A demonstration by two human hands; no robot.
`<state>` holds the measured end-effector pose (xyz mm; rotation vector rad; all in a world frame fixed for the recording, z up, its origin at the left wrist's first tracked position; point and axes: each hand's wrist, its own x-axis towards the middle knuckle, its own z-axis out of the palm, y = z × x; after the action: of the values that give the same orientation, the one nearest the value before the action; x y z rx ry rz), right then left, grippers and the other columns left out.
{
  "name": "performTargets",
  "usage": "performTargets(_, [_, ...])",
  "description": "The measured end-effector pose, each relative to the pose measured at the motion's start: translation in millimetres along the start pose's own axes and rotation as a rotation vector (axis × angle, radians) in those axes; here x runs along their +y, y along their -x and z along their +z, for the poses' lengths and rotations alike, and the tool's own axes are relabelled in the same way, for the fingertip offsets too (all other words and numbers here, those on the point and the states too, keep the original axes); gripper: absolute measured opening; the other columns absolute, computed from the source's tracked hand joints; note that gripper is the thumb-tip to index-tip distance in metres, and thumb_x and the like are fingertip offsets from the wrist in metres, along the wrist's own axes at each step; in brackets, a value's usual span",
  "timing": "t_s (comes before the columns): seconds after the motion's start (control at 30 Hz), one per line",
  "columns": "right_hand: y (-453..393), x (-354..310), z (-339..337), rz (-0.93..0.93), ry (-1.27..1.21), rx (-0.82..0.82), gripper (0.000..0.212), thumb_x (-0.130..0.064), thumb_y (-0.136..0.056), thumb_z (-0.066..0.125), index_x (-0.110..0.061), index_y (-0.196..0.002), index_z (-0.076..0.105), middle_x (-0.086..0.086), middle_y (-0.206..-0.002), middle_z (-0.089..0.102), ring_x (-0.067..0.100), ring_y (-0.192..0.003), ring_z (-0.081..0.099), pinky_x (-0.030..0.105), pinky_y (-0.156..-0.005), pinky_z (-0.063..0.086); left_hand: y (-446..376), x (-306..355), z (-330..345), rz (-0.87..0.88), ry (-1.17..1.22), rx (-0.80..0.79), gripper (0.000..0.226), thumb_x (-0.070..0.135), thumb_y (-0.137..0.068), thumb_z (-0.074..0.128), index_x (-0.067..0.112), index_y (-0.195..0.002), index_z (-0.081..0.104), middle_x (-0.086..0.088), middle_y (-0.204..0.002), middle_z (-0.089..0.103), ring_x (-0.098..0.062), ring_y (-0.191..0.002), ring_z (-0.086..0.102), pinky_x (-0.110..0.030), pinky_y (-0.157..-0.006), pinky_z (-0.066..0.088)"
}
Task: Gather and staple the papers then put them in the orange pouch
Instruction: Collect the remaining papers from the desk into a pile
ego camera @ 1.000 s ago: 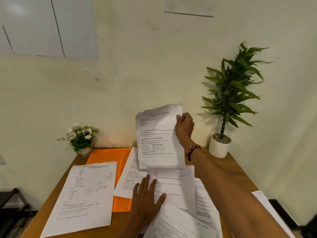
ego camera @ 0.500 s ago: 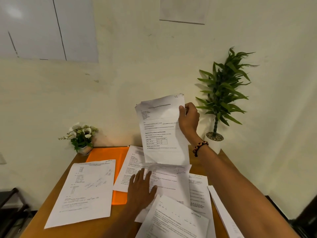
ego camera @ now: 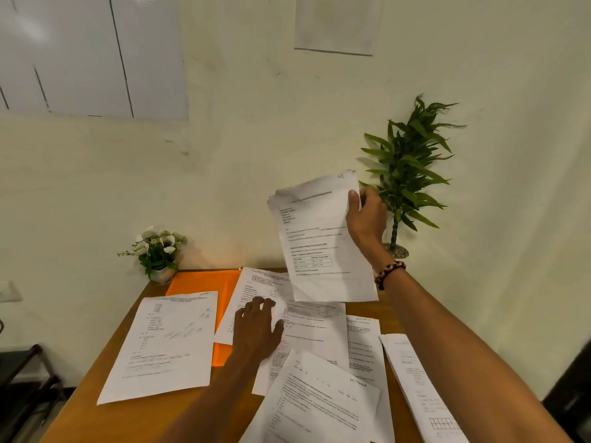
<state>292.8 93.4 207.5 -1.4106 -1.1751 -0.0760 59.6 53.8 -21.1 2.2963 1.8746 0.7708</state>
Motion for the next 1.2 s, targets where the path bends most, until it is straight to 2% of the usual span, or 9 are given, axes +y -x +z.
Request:
performTargets(0.23, [35, -8, -12, -0.101, 0.112, -0.222, 0.034, -0.037, -0.103, 0.052, -0.014, -0.077, 0.046, -0.005, -0.065, 0.047, 0.013, -0.058, 0.041, 0.031, -0.053, 0.029, -14, 19, -76, -0.148, 0.636, 0.569, 0.014, 0.023, -0.096, 0.061, 0.020, -0.109, 0.065, -0.002, -0.110, 0.063, -0.024, -0.104, 0.061, -0.044, -0.086, 0.052])
performTargets(0.33, [46, -9, -13, -0.122, 0.092, -0.349, 0.036, -0.038, -0.101, 0.054, -0.018, -0.074, 0.044, -0.005, -0.064, 0.047, 0.015, -0.060, 0.043, 0.033, -0.055, 0.030, -25, 39, -126, 0.068, 0.616, 0.668, 0.031, 0.034, -0.096, 0.059, 0.019, -0.123, 0.062, -0.001, -0.123, 0.057, -0.018, -0.117, 0.054, -0.040, -0.098, 0.046])
performTargets(0.47, [59, -17, -14, -0.156, 0.014, -0.477, 0.038, -0.037, -0.100, 0.057, -0.012, -0.073, 0.049, -0.003, -0.064, 0.049, 0.015, -0.061, 0.045, 0.034, -0.058, 0.036, -44, 68, -174, 0.237, 0.281, 0.442, 0.047, 0.049, -0.097, 0.056, 0.030, -0.139, 0.049, 0.004, -0.135, 0.055, -0.013, -0.125, 0.049, -0.036, -0.100, 0.037])
performTargets(0.53, [70, -26, -17, -0.151, -0.063, -0.533, 0.038, -0.034, -0.100, 0.059, -0.011, -0.072, 0.049, -0.005, -0.063, 0.046, 0.012, -0.060, 0.042, 0.033, -0.059, 0.035, -52, 75, -185, 0.243, 0.281, 0.267, 0.024, 0.052, -0.100, 0.046, 0.035, -0.104, 0.061, 0.009, -0.101, 0.067, -0.017, -0.098, 0.061, -0.033, -0.076, 0.042])
performTargets(0.57, [75, -30, -18, -0.143, -0.101, -0.560, 0.038, -0.033, -0.100, 0.060, -0.010, -0.071, 0.049, -0.006, -0.063, 0.045, 0.011, -0.060, 0.041, 0.032, -0.060, 0.034, -54, 75, -187, 0.239, 0.349, 0.200, 0.031, 0.051, -0.100, 0.043, 0.032, -0.080, 0.056, 0.009, -0.078, 0.062, -0.016, -0.079, 0.061, -0.032, -0.065, 0.038])
performTargets(0.63, [85, -32, -21, -0.111, -0.151, -0.610, 0.039, -0.034, -0.100, 0.060, -0.007, -0.073, 0.050, -0.008, -0.062, 0.044, 0.009, -0.059, 0.039, 0.032, -0.060, 0.034, -56, 70, -189, 0.227, 0.501, 0.105, 0.043, 0.044, -0.100, 0.045, 0.021, -0.063, 0.039, 0.008, -0.058, 0.044, -0.011, -0.057, 0.044, -0.031, -0.058, 0.030])
performTargets(0.87, [119, -27, -33, 0.019, -0.370, -0.776, 0.039, -0.028, -0.102, 0.060, -0.003, -0.075, 0.047, -0.001, -0.064, 0.036, 0.010, -0.058, 0.029, 0.022, -0.053, 0.024, -27, 55, -192, 0.203, 0.787, -0.082, 0.043, 0.018, -0.099, 0.054, 0.006, -0.065, 0.030, -0.007, -0.065, 0.028, -0.019, -0.060, 0.028, -0.031, -0.059, 0.023])
performTargets(1.07, [158, -30, -27, 0.137, -0.495, -0.907, 0.046, -0.034, -0.100, 0.062, 0.006, -0.085, 0.049, 0.009, -0.074, 0.045, 0.020, -0.071, 0.040, 0.036, -0.067, 0.033, -6, 37, -189, 0.136, 0.868, -0.111, 0.043, 0.006, -0.094, 0.055, 0.010, -0.061, 0.028, -0.007, -0.063, 0.023, -0.014, -0.057, 0.022, -0.028, -0.053, 0.019])
performTargets(1.2, [185, -30, -25, 0.174, -0.504, -1.026, 0.038, -0.023, -0.101, 0.062, -0.010, -0.073, 0.041, 0.002, -0.068, 0.033, 0.013, -0.063, 0.033, 0.025, -0.057, 0.032, 13, 11, -184, 0.083, 0.923, -0.235, 0.037, 0.013, -0.083, 0.061, 0.005, -0.058, 0.034, -0.012, -0.062, 0.026, -0.020, -0.059, 0.026, -0.031, -0.057, 0.022])
